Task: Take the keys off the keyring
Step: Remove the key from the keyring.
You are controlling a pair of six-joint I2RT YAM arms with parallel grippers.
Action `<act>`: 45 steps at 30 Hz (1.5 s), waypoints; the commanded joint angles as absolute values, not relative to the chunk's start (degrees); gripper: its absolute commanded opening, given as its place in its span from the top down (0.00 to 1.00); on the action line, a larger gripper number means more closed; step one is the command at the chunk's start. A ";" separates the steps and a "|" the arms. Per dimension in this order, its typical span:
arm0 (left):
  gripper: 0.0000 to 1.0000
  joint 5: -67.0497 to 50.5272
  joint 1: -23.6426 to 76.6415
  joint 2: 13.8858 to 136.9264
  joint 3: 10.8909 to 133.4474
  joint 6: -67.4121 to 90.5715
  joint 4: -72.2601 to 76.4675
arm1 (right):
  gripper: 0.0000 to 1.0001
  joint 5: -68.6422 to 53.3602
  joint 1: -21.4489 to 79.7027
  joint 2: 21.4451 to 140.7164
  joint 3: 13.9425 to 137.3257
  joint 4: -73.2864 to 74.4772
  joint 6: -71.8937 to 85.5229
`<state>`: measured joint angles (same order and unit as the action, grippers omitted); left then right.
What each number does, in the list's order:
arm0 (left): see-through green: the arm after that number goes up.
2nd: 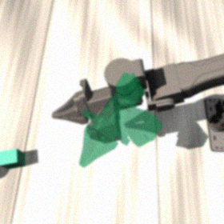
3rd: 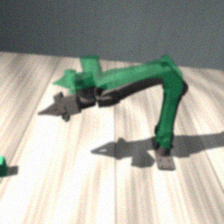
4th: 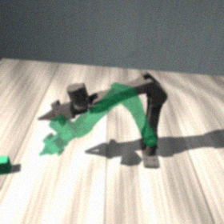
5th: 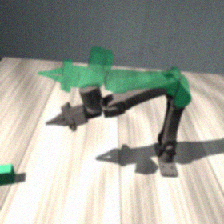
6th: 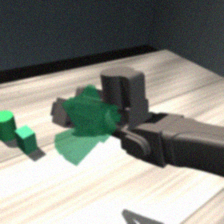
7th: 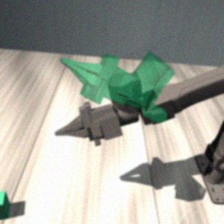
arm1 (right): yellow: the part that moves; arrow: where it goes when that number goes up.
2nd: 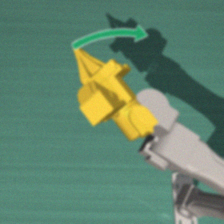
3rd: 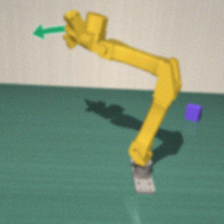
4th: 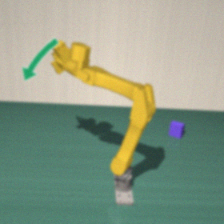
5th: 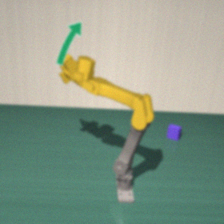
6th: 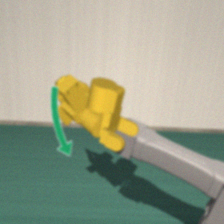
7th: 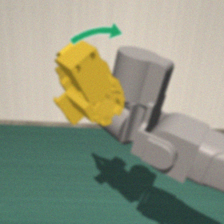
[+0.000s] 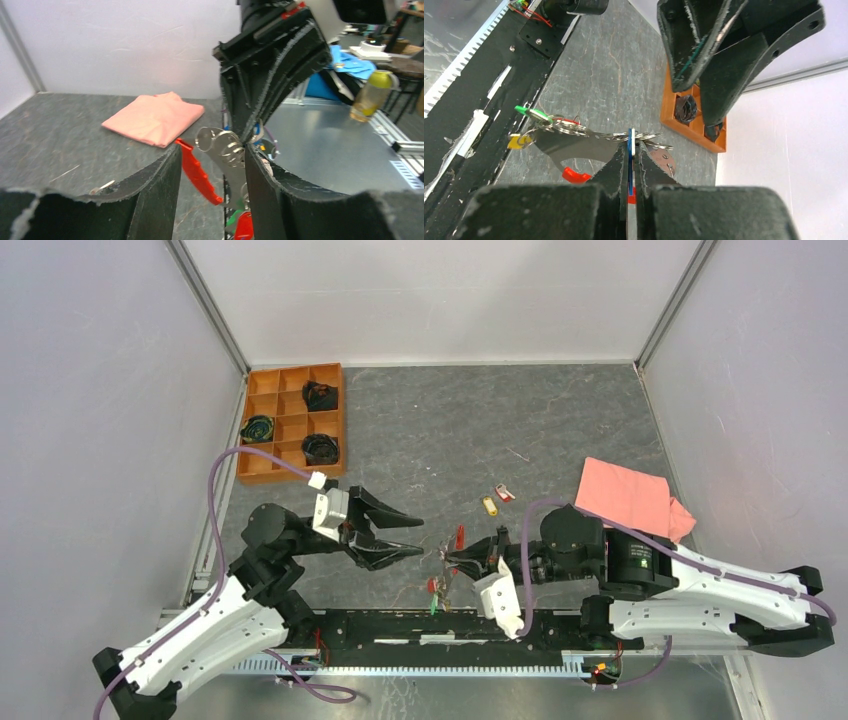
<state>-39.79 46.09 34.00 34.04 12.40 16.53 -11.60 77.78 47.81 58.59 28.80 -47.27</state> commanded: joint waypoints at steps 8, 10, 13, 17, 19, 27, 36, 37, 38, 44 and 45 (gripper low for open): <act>0.52 -48.73 46.39 33.47 32.42 20.01 26.41 | 1.00 -7.38 77.77 49.08 65.36 22.96 -45.22; 0.53 -47.98 46.49 32.78 32.81 18.87 24.49 | 1.00 -3.59 77.77 50.54 67.06 22.60 -42.17; 0.57 -46.73 46.58 31.86 33.14 16.81 21.68 | 1.00 -1.26 77.82 52.81 69.51 23.35 -39.30; 0.63 -45.43 46.67 31.12 32.92 14.76 21.36 | 1.00 -1.94 77.84 53.89 70.33 23.25 -39.48; 0.64 -45.12 46.67 30.99 32.73 13.50 21.36 | 1.00 -2.98 77.91 53.99 70.55 23.20 -40.04; 0.58 -44.12 46.93 30.74 31.95 11.27 22.43 | 1.00 -7.62 78.22 53.42 71.16 22.20 -42.79; 0.59 -45.07 47.19 31.41 31.12 13.87 27.56 | 1.00 -12.84 78.31 50.83 68.39 19.88 -47.12; 0.59 -45.08 47.24 31.46 31.05 14.24 28.16 | 1.00 -13.12 78.23 50.74 68.35 19.87 -47.42; 0.59 -45.15 47.30 31.53 31.06 14.62 29.18 | 1.00 -13.35 78.28 50.82 68.31 19.87 -47.54; 0.62 -46.50 47.70 31.73 29.82 20.09 37.11 | 1.00 -14.40 78.36 50.90 68.15 19.77 -48.33; 0.62 -46.68 47.72 31.68 29.61 20.80 38.10 | 1.00 -14.37 78.36 50.90 68.20 19.62 -48.34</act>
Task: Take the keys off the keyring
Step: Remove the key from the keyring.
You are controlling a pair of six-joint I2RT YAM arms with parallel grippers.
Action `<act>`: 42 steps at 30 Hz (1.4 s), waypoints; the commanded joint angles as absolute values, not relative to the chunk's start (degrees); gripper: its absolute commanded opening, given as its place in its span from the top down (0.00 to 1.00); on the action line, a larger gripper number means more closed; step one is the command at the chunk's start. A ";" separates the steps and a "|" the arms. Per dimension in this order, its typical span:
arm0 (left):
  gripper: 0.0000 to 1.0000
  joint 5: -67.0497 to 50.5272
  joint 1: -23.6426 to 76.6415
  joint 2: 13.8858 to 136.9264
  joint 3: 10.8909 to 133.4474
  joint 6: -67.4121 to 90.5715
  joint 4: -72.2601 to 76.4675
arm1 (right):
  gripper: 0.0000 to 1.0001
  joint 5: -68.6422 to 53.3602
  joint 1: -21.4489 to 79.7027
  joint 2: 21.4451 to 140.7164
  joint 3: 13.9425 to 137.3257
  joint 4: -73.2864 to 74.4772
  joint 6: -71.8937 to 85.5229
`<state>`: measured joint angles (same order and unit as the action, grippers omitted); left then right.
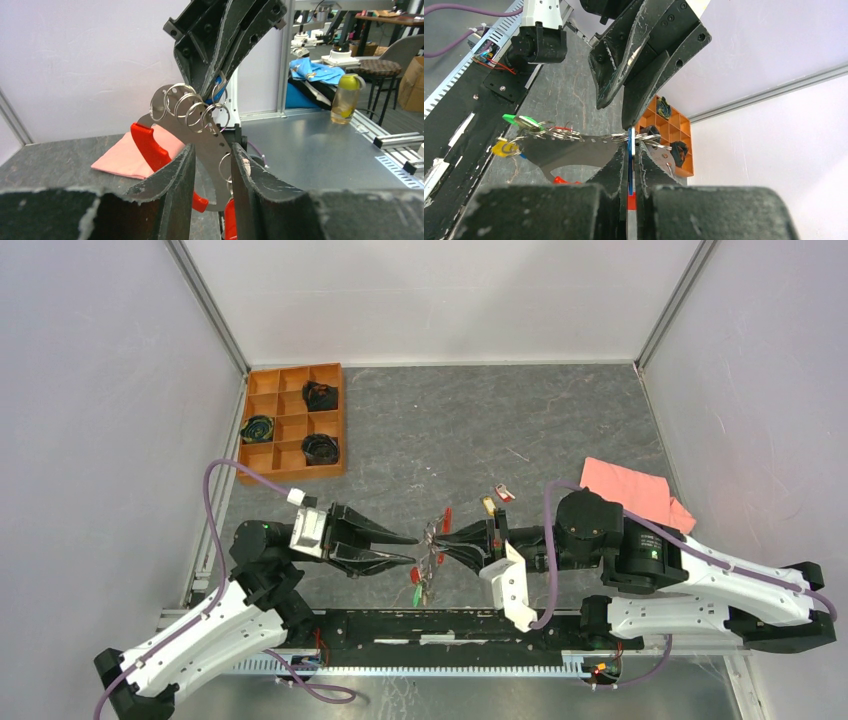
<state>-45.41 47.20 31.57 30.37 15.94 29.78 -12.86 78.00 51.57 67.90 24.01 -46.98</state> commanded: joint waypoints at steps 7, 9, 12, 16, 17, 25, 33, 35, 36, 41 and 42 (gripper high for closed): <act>0.63 -47.25 47.99 32.07 29.68 21.71 38.48 | 1.00 -11.05 78.49 51.47 68.59 17.80 -46.52; 0.57 -45.61 48.07 32.00 29.94 21.08 36.68 | 1.00 -8.21 78.48 52.28 69.48 17.40 -44.13; 0.50 -39.73 48.08 32.36 31.34 19.26 29.60 | 1.00 -3.29 78.69 54.20 71.62 18.95 -41.75; 0.43 -33.11 48.16 33.53 32.64 19.14 24.85 | 1.00 7.21 79.07 56.56 72.65 18.43 -37.88; 0.43 -31.42 48.16 33.88 33.08 18.23 22.94 | 1.00 9.75 79.17 57.09 73.28 18.32 -36.68; 0.41 -20.94 48.38 36.03 32.61 16.39 18.78 | 1.00 20.86 79.44 58.33 72.12 14.41 -30.20; 0.43 -18.27 48.61 36.07 27.96 15.09 25.59 | 1.00 21.71 79.41 56.80 70.79 11.89 -28.25; 0.42 -20.14 48.73 36.27 27.06 15.29 28.41 | 1.00 21.73 79.48 56.49 69.80 11.03 -27.70; 0.42 -20.96 48.82 36.36 26.48 15.59 30.02 | 1.00 21.62 79.38 56.30 69.24 10.55 -27.49; 0.43 -20.09 49.92 37.37 24.67 15.87 33.96 | 1.00 22.38 79.41 55.93 67.70 8.17 -25.90; 0.45 -19.21 50.26 37.62 24.43 15.83 34.23 | 1.00 22.58 79.45 55.82 67.58 7.54 -25.56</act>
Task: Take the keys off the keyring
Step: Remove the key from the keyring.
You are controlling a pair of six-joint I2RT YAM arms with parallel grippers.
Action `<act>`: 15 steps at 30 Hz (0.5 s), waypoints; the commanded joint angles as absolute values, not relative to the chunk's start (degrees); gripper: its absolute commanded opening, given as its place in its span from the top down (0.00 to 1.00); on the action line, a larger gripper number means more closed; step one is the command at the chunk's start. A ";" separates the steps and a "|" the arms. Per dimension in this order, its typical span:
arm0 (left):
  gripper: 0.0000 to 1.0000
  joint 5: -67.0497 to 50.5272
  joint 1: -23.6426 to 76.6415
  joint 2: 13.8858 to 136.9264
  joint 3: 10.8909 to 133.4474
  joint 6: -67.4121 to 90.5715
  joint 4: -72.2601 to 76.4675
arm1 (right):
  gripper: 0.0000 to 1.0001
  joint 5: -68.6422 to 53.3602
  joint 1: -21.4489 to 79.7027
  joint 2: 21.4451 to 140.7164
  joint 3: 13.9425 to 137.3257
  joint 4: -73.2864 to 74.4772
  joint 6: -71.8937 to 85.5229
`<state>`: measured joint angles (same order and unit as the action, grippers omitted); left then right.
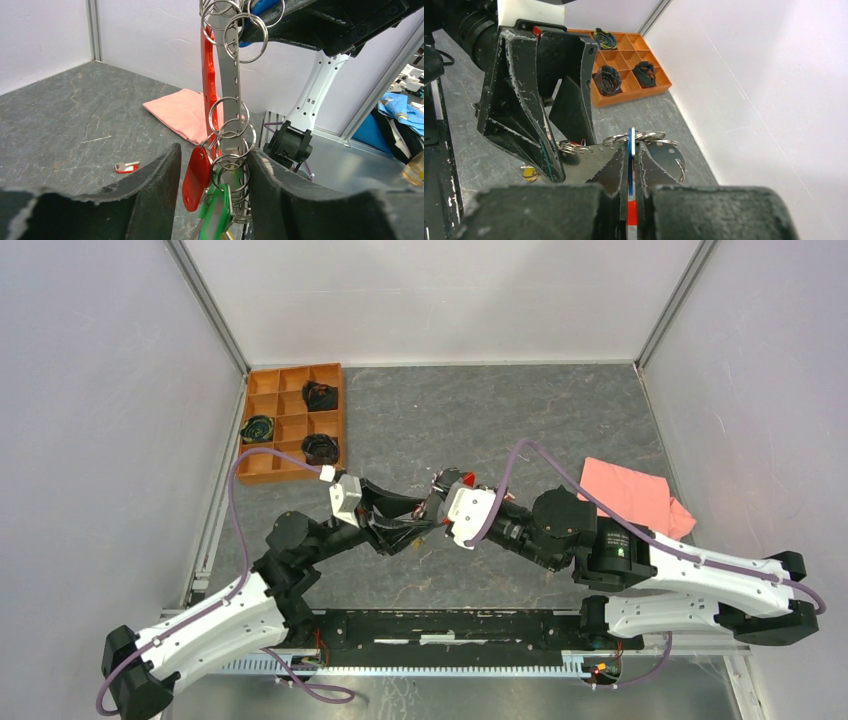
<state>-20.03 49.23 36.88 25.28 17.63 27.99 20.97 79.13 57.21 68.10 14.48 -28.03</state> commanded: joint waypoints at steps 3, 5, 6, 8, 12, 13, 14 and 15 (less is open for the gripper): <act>0.52 -16.36 51.43 38.28 23.43 15.68 36.35 | 1.00 23.92 79.44 55.82 67.60 6.68 -24.41; 0.60 -14.29 52.12 38.91 23.57 15.35 36.22 | 1.00 24.72 79.45 55.53 67.19 6.50 -24.21; 0.67 -13.45 52.31 39.29 23.74 15.26 36.03 | 1.00 25.17 79.45 55.29 66.96 6.56 -23.98; 0.77 -11.80 52.46 39.18 24.32 14.94 34.90 | 1.00 25.69 79.41 54.68 66.31 7.14 -23.59; 0.93 -5.33 52.47 38.11 27.98 10.19 25.64 | 1.00 28.00 79.39 52.69 62.10 9.78 -22.23; 0.96 -3.83 52.47 37.92 28.90 8.79 23.40 | 1.00 28.82 79.45 52.12 61.00 10.59 -21.94; 0.98 -2.24 52.47 37.93 29.98 7.08 20.95 | 1.00 29.67 79.43 51.89 59.82 11.83 -21.57; 0.98 -0.54 52.46 38.07 31.54 5.34 17.66 | 1.00 30.69 79.34 51.78 58.99 13.03 -21.24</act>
